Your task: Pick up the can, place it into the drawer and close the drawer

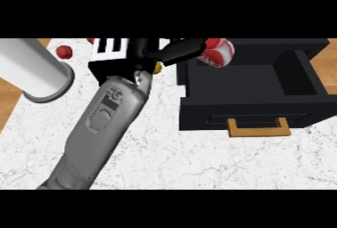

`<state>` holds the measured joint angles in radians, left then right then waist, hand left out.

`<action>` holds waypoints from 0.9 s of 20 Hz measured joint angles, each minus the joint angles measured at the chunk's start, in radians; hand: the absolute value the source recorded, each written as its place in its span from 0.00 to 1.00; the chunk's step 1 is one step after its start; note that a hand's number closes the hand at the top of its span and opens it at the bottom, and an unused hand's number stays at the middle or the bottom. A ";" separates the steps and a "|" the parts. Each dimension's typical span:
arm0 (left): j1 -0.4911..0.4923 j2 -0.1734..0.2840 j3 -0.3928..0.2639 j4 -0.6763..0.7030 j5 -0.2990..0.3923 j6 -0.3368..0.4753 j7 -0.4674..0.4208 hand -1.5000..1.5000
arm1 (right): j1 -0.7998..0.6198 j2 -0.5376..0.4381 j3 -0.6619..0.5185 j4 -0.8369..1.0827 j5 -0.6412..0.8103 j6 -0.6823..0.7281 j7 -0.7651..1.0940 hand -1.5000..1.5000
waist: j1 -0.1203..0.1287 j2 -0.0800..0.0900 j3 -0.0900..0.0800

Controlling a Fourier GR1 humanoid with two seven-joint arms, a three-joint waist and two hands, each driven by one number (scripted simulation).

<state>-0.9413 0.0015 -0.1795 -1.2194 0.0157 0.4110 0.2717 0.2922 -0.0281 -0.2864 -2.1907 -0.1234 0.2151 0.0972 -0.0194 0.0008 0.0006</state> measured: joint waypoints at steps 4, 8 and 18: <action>-0.121 -0.001 -0.013 0.116 0.040 0.043 -0.005 1.00 | 0.007 0.002 -0.003 -0.009 -0.006 0.009 0.001 0.00 | -0.006 0.001 0.000; -0.220 -0.001 -0.038 0.203 0.082 0.088 0.001 1.00 | -0.011 0.005 -0.004 0.004 0.002 0.004 0.001 0.00 | -0.006 0.002 0.000; -0.423 -0.001 -0.096 0.481 0.212 0.138 -0.064 1.00 | -0.039 -0.001 0.002 0.003 0.005 0.002 0.030 0.00 | -0.026 0.007 0.001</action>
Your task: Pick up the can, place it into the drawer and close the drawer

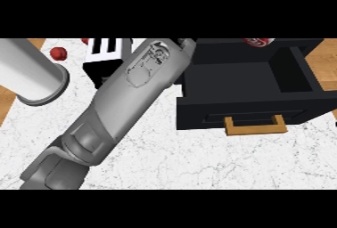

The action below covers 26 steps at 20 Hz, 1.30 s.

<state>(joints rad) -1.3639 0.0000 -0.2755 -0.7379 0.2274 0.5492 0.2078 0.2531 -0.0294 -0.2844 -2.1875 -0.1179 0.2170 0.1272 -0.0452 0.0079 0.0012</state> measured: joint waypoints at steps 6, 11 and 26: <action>-0.090 0.000 -0.021 0.148 0.055 0.005 -0.053 1.00 | -0.004 -0.006 0.004 0.015 -0.008 0.014 -0.015 0.00 | -0.015 0.004 0.001; -0.111 0.000 -0.068 0.219 0.124 0.012 -0.091 1.00 | -0.030 0.003 0.028 0.016 0.027 -0.003 -0.006 0.00 | -0.026 0.007 0.001; -0.108 0.000 -0.225 0.341 0.219 0.076 -0.196 1.00 | -0.121 -0.027 0.009 0.082 0.016 -0.008 -0.005 0.00 | -0.059 0.018 0.002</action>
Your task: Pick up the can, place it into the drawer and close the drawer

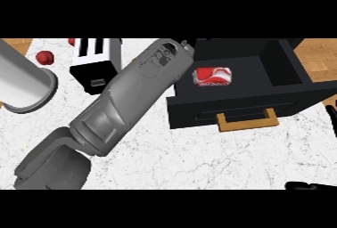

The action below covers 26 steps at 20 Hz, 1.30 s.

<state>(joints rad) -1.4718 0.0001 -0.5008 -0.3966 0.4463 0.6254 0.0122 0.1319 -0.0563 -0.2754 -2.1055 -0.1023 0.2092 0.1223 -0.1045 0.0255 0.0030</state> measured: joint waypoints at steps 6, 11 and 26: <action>0.012 0.000 -0.056 0.027 0.017 0.021 -0.029 0.00 | -0.011 0.012 0.028 -0.009 0.024 -0.011 0.007 0.00 | -0.015 0.003 0.000; 0.022 0.000 -0.079 0.043 0.044 0.062 -0.032 0.00 | -0.026 0.008 0.036 -0.004 0.031 -0.009 0.008 0.00 | -0.025 0.007 0.000; 0.058 0.000 -0.118 0.021 0.131 0.162 -0.078 0.00 | -0.031 -0.036 0.039 -0.073 0.115 -0.010 -0.015 0.00 | -0.023 0.005 -0.001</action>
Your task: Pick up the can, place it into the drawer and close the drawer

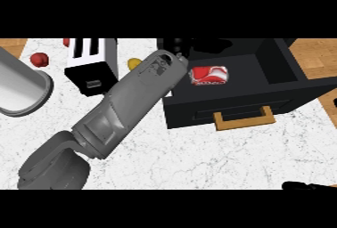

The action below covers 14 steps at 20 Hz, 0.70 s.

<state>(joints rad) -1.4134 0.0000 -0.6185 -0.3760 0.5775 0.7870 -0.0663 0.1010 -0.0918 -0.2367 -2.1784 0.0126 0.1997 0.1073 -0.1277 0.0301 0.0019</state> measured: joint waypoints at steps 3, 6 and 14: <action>-0.001 0.000 0.005 -0.013 0.028 0.007 -0.001 0.00 | -0.003 -0.028 0.007 -0.027 0.061 0.003 -0.018 0.00 | 0.004 -0.001 0.000; -0.010 0.000 0.014 -0.020 0.054 0.002 -0.008 0.00 | -0.018 -0.062 0.016 -0.036 0.113 0.013 -0.035 0.00 | 0.013 -0.002 0.000; -0.021 0.000 0.026 -0.049 0.111 0.034 -0.054 0.00 | -0.075 -0.127 0.089 -0.028 0.335 0.002 -0.070 0.00 | 0.043 -0.007 -0.001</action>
<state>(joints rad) -1.4346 0.0000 -0.5928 -0.4253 0.6889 0.8207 -0.1200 0.0260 -0.2188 -0.1474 -2.2061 0.3472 0.2015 0.0368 -0.0850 0.0235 0.0011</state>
